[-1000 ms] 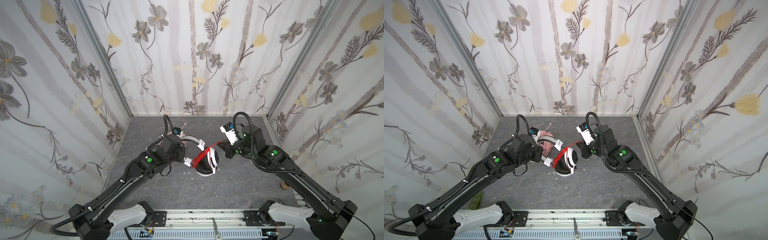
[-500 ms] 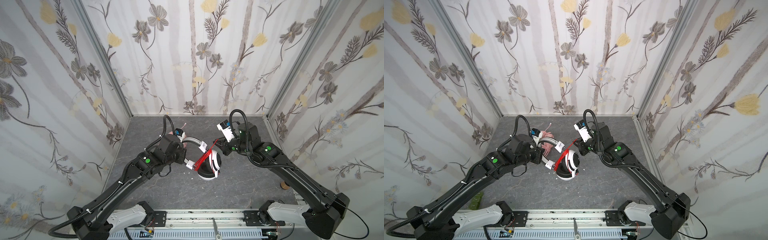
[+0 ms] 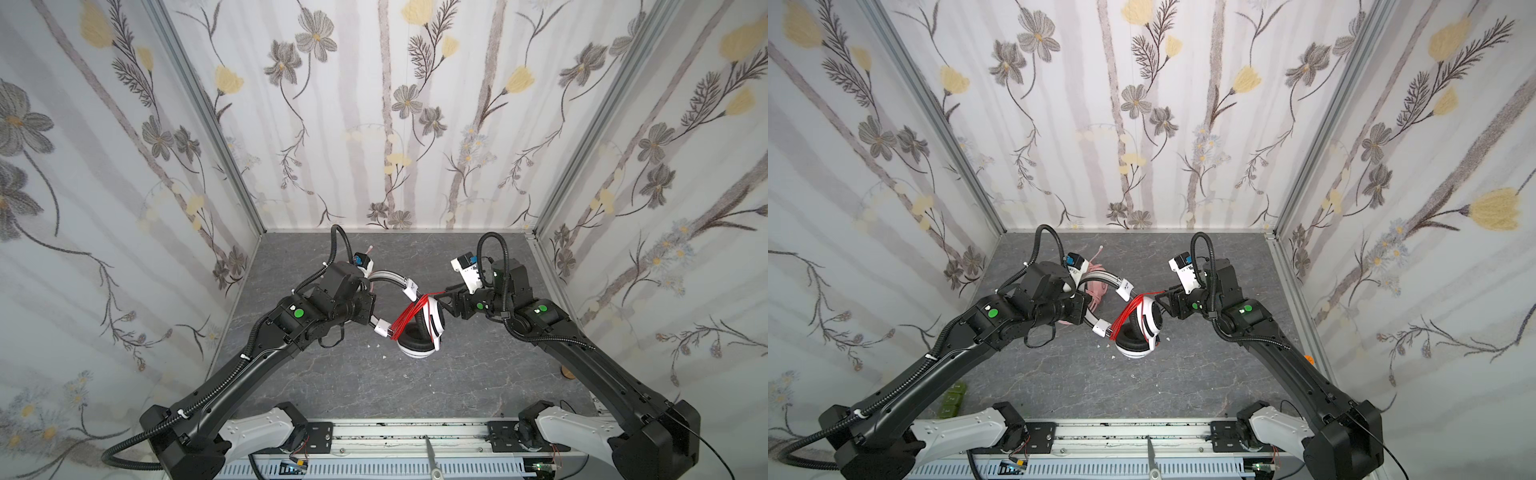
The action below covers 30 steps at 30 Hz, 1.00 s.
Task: Wrap the headphones
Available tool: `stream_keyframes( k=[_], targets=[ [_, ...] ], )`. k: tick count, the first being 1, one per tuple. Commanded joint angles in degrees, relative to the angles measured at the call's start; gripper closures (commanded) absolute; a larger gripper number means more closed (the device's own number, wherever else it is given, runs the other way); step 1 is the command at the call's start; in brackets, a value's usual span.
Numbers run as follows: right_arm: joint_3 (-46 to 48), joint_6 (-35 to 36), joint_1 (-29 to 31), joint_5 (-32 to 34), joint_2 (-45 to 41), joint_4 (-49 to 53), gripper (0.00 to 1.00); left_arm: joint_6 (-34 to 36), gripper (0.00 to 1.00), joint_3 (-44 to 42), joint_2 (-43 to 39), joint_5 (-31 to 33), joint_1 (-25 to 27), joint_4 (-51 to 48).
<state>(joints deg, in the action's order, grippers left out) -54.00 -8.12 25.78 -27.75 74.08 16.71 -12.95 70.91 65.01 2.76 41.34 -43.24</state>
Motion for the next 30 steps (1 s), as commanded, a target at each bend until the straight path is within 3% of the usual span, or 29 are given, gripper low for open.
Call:
stream_keyframes(
  k=[1,7,19,26,30],
  targets=[
    [2.22,-2.05,-1.34,0.5,-0.41,-2.28,0.41,-2.12,1.0,1.99,-0.39,-3.04,-0.34,3.13],
    [6.03,-3.29,-1.96,-3.22,-1.5,-4.88,0.33,-3.02,1.0,2.2,-1.29,-5.8,-0.56,4.4],
    [10.06,-3.86,-2.58,-7.63,-5.94,-7.54,0.34,-8.74,1.0,6.16,-0.77,-3.19,-1.0,3.44],
    [17.53,-7.15,-2.58,-21.82,-8.83,-20.14,0.33,-11.64,1.0,11.4,1.37,-2.82,-1.09,1.06],
    [18.63,-9.41,-2.49,-24.62,-8.05,-23.78,0.33,-11.79,1.0,11.97,2.35,-4.07,-1.11,1.4]
  ],
)
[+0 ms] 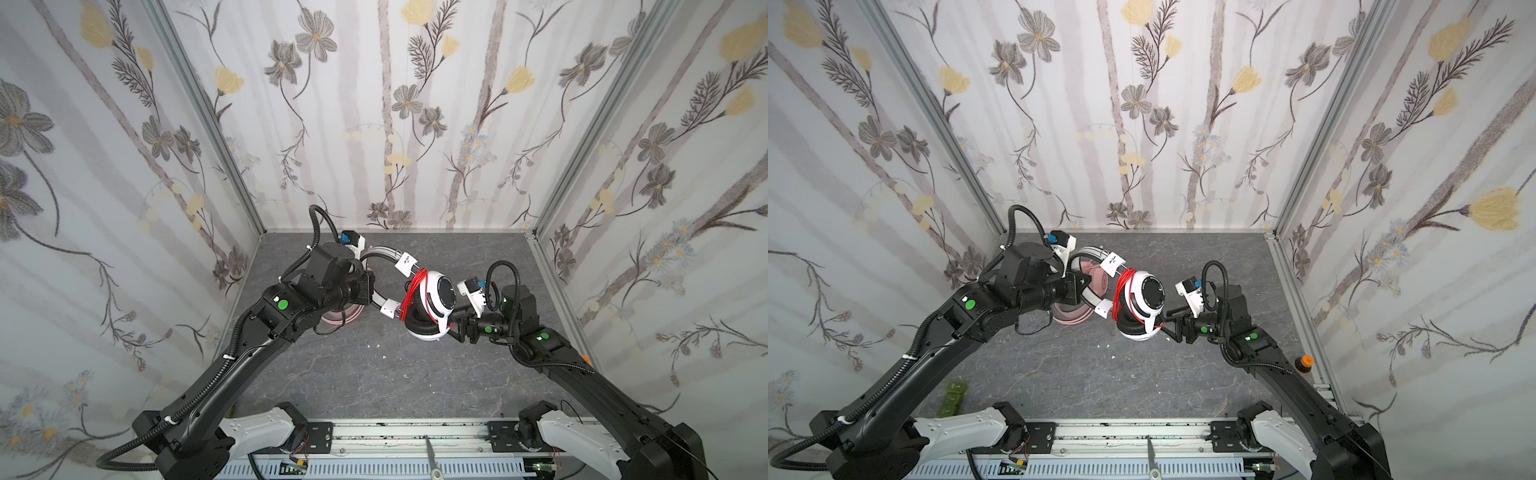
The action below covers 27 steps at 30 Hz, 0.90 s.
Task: Wrap the headphones
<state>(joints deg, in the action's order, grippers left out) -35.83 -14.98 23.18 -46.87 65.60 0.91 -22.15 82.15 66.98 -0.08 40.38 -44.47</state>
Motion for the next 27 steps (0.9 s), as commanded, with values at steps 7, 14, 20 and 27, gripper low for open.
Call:
stream_keyframes(
  k=[7,14,20,27],
  targets=[
    [-0.1,-2.73,0.11,-5.36,1.02,-9.43,0.35,-3.6,1.0,3.4,1.35,-2.99,-0.13,3.6],
    [-0.43,-3.16,0.76,-8.08,2.77,-10.38,0.36,-4.47,1.0,4.52,2.18,-3.95,-0.14,3.95],
    [-1.67,-5.28,3.37,-10.38,5.51,-13.63,0.37,-5.0,1.0,5.1,2.79,-4.8,-0.13,4.31],
    [-2.8,-6.7,4.68,-9.88,7.12,-16.29,0.46,-5.69,1.0,5.48,3.24,-5.67,-0.13,4.57]
  ],
)
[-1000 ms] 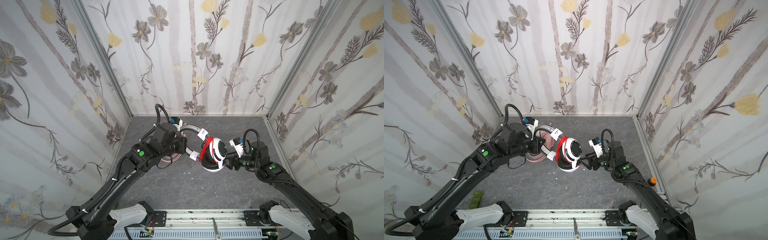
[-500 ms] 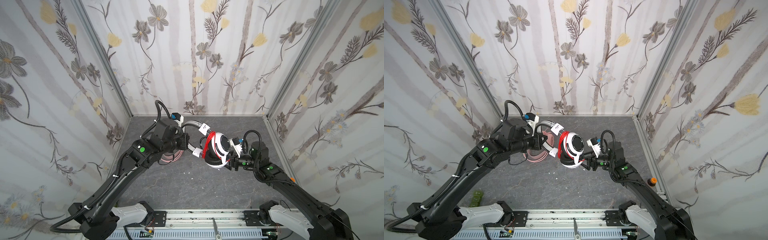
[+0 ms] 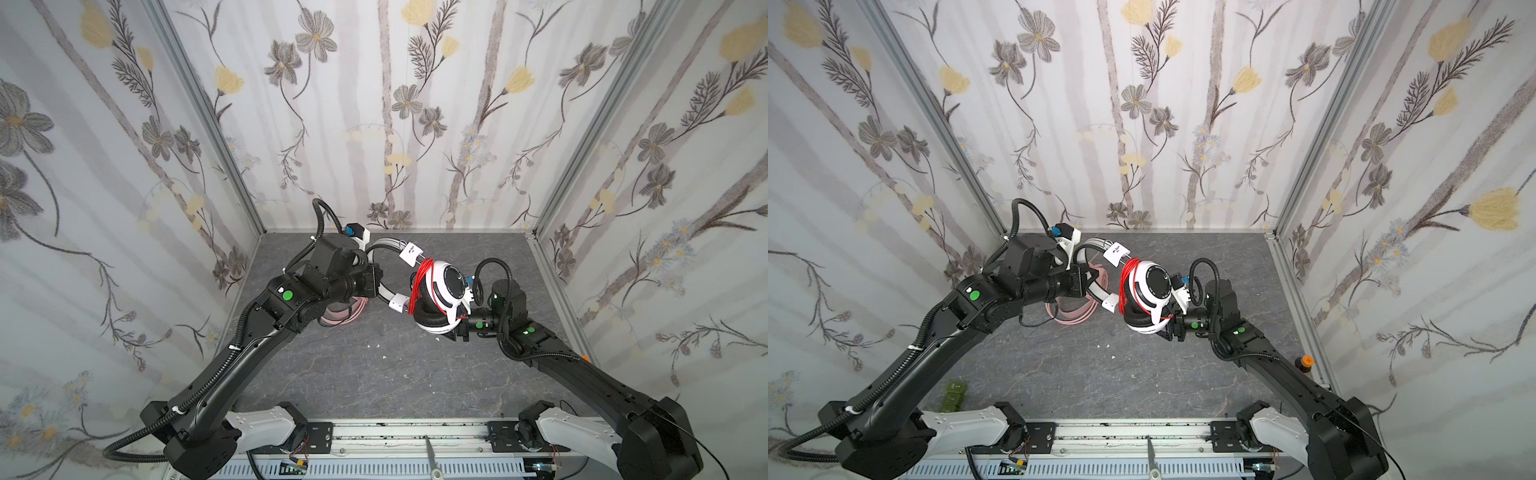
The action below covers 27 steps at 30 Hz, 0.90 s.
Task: Wrap the headphones
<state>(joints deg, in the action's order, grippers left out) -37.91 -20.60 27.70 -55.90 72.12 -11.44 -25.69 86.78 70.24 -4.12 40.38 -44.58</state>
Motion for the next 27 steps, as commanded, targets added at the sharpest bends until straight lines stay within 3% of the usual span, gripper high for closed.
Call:
stream_keyframes(
  k=[1,6,14,17,27],
  targets=[
    [-0.89,-1.19,0.2,-0.87,0.82,-4.06,0.47,-2.25,1.0,0.84,-0.01,-1.67,-0.13,4.67],
    [-1.35,-1.8,0.92,-1.23,1.77,-5.0,0.57,-2.26,1.0,1.11,0.07,-1.72,-0.12,4.68],
    [-1.46,-2.07,2.45,-0.49,2.55,-5.35,0.59,-2.8,1.0,0.94,-0.09,-1.88,-0.15,5.38],
    [-1.39,-2.37,2.61,0.27,2.68,-5.56,0.72,-3.04,1.0,0.93,-0.1,-2.25,-0.13,5.51],
    [-0.28,-4.18,3.29,1.69,2.6,-8.03,0.91,-4.49,1.0,1.1,-0.45,-1.64,-0.13,5.59]
  ],
)
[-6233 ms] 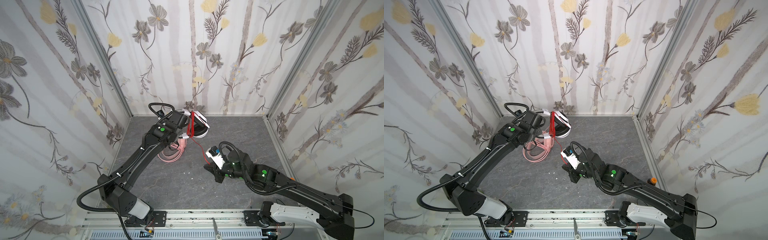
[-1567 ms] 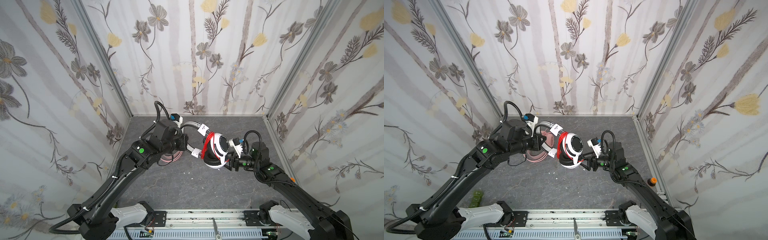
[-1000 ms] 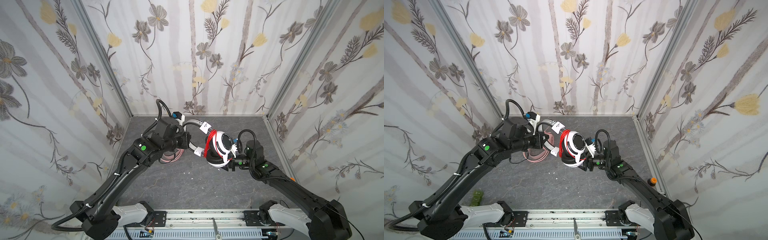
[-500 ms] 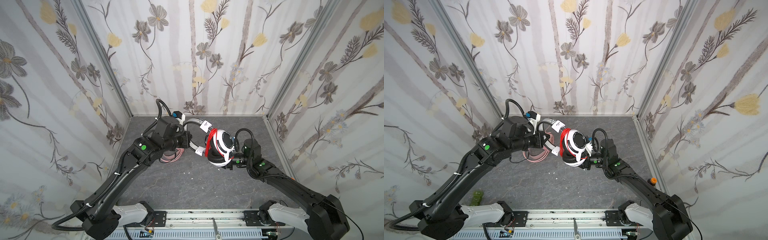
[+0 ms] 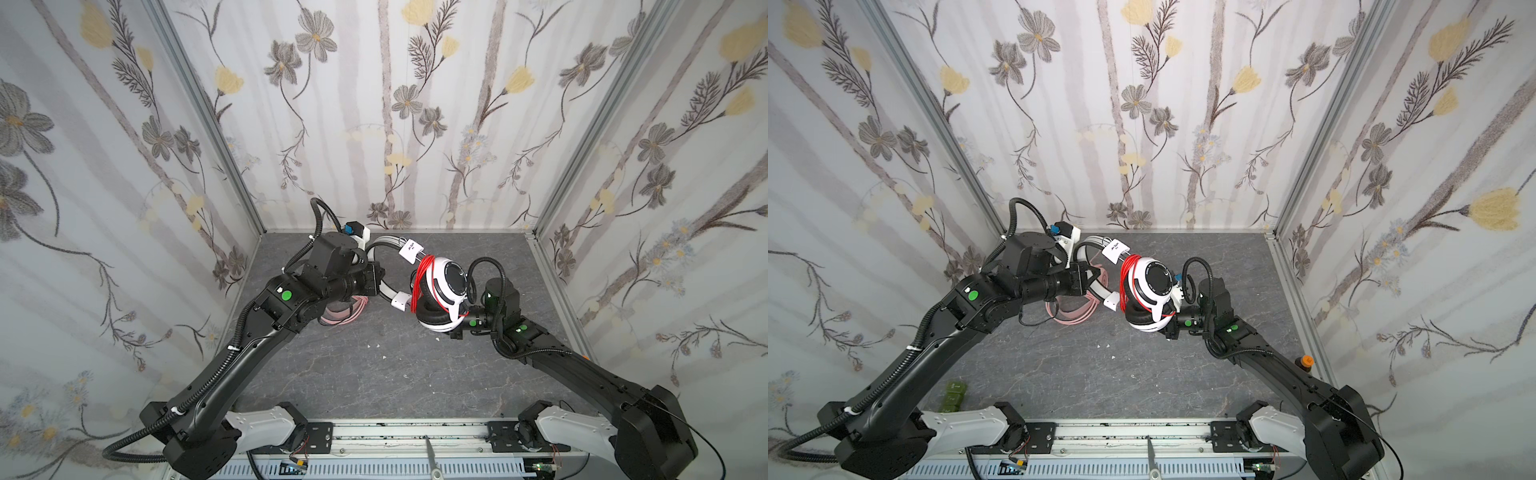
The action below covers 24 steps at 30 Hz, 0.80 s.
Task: Wrap the headphones
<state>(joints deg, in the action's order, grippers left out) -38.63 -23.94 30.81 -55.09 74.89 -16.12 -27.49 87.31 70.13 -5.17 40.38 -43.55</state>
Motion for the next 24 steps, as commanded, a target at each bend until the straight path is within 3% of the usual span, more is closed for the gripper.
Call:
stream_keyframes(
  k=[1,3,16,24],
  targets=[
    [0.68,-1.31,0.24,0.98,-0.26,-3.84,0.96,-2.93,1.0,0.58,-0.34,-0.35,-0.13,4.61],
    [1.41,-2.18,0.47,1.6,-0.45,-4.74,1.0,-4.05,1.0,0.45,-0.28,0.75,-0.13,4.74],
    [4.7,-7.14,2.19,8.24,-5.78,-3.7,1.0,-17.51,1.0,-2.74,-1.74,17.56,0.14,5.01],
    [2.26,-6.28,2.37,10.79,-10.34,2.6,1.0,-20.95,1.0,-2.47,-0.23,21.38,0.75,3.95]
  ],
)
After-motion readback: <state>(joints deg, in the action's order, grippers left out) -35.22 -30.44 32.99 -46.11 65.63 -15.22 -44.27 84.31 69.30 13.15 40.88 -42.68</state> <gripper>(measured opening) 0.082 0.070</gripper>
